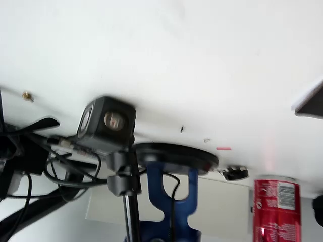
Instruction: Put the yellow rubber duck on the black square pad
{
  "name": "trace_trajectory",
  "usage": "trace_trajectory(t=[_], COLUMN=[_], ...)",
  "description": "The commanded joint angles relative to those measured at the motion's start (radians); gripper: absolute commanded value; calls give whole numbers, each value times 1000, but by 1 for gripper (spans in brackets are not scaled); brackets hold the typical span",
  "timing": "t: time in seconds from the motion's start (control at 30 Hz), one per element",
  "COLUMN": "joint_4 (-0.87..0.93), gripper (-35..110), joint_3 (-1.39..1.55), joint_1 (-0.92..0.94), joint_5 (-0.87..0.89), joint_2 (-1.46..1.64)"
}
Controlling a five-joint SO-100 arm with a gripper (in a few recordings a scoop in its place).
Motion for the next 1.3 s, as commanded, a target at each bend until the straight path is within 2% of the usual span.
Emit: trace_trajectory(t=[0.0,1.27], joint_4=[-3,-5], gripper=[28,28], joint_3=[21,58], joint_1=[17,17], joint_5=[-11,3], joint_2=[17,15])
